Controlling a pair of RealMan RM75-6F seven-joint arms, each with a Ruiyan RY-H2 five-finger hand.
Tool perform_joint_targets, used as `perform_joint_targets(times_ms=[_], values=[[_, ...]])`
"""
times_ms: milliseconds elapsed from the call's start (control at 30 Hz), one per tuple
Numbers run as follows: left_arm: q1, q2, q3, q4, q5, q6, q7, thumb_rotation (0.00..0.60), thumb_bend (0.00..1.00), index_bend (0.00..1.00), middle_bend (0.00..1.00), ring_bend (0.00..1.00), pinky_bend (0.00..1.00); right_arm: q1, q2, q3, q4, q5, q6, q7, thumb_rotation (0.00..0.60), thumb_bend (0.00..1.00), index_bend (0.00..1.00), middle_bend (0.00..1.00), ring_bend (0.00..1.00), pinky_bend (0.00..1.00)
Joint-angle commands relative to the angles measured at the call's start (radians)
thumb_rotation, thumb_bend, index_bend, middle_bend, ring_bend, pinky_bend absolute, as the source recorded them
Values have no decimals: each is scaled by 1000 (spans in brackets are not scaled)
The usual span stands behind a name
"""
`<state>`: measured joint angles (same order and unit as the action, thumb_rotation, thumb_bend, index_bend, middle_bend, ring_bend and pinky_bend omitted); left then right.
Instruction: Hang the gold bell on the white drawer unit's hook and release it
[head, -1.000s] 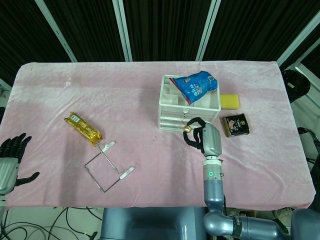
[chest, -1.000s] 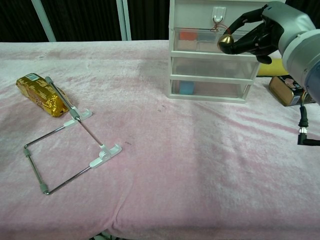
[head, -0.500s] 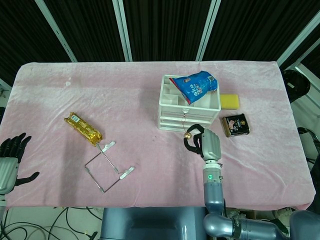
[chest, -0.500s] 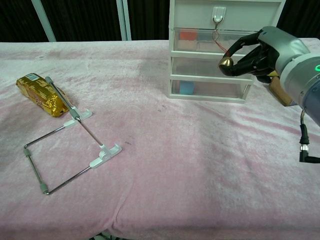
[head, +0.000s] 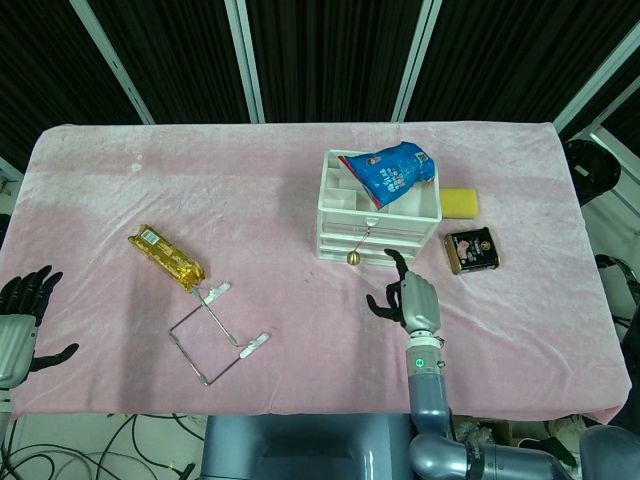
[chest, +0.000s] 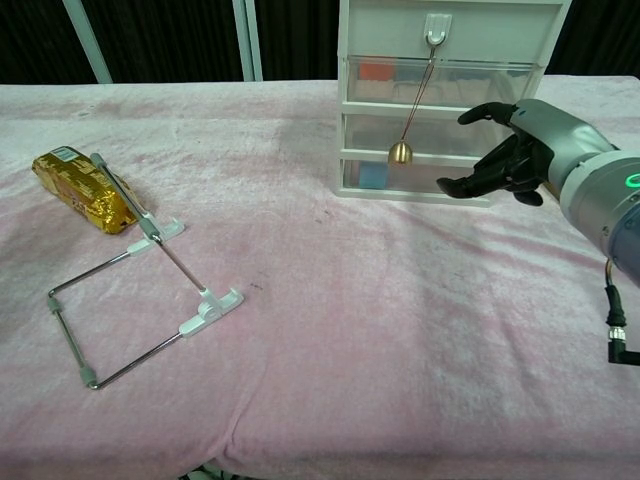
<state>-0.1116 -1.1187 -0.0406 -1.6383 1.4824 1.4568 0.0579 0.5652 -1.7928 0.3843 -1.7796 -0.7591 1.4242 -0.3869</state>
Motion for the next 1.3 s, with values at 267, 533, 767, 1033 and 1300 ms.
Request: perform_joint_targets(times_ms=[267,533,767,1033,1300], values=[[1,1,1,0,2,1,-1,600,0,0,0,0,0,-41,52,-57,-39,-52,4,-1,600,195,92,867,953,892],[3,2,4,0,6,4,3,600,0,0,0,0,0,-142,252,-204,-154,-229,21,20,600,193,91,604,730,558],[5,0,7,0,12,10,11,600,0,0,0,0,0,-239,481,-374,-175,-470,35,88,600,153,0,57,112,174],[7,2,13,-3,6,0,34,600,0,0,0,0,0,-344,658,-484,-82,-662,136,109,600,72,0,0,0,99],[7,4,16,-7,6,-4,47,600,0,0,0,0,0,-456,722,-506,64,-744,262,201,600,68,0,0,0,75]])
